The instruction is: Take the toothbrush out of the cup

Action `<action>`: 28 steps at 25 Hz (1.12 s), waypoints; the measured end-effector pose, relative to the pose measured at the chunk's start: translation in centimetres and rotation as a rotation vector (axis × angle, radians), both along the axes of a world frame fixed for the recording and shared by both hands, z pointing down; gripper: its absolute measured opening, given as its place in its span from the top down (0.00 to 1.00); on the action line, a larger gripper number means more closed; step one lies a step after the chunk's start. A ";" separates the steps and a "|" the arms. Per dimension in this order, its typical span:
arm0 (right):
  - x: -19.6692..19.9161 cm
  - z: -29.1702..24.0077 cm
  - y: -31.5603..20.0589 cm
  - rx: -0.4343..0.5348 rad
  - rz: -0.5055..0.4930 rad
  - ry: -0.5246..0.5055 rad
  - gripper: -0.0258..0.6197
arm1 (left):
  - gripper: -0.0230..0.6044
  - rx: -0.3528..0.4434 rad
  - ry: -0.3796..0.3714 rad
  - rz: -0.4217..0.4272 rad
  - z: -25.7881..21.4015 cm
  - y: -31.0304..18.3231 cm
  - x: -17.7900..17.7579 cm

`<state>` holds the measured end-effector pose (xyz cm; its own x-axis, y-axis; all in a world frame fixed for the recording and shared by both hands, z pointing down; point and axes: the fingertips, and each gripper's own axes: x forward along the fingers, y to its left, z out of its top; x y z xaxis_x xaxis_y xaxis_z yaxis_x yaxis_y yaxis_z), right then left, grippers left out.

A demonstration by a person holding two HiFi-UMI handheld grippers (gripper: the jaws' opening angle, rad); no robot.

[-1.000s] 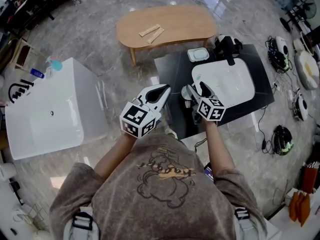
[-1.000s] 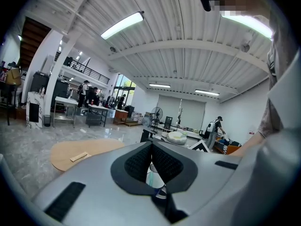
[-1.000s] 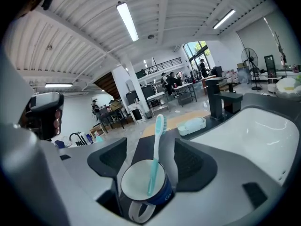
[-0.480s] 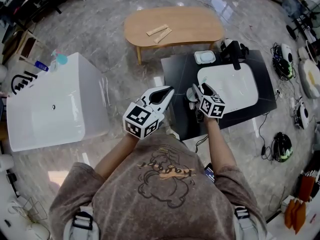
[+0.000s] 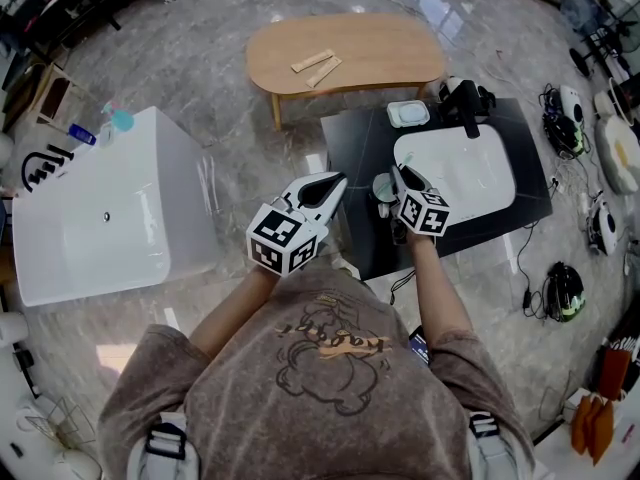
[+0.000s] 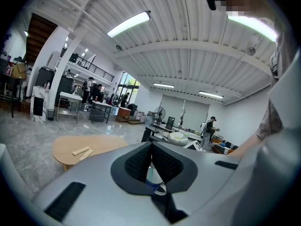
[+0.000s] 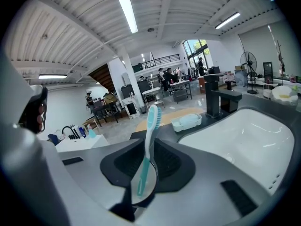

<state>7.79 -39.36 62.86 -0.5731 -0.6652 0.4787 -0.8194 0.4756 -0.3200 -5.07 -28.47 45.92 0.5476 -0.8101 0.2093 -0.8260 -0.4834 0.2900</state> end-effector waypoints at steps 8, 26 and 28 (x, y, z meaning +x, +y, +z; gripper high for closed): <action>0.5 -0.7 0.4 0.016 0.018 -0.001 0.93 | 0.93 -0.017 0.008 -0.015 0.2 0.3 -0.5; 1.6 -8.2 0.7 0.172 0.042 -0.089 0.93 | 0.93 -0.026 0.020 0.041 0.3 0.8 2.0; 2.1 -9.9 0.9 0.208 0.053 -0.106 0.93 | 0.93 -0.027 0.022 0.057 0.4 0.8 2.6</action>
<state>9.89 -38.45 52.97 -0.5746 -0.7735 0.2675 -0.8119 0.4976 -0.3052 -2.45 -27.70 46.33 0.5973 -0.7719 0.2180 -0.7908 -0.5213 0.3208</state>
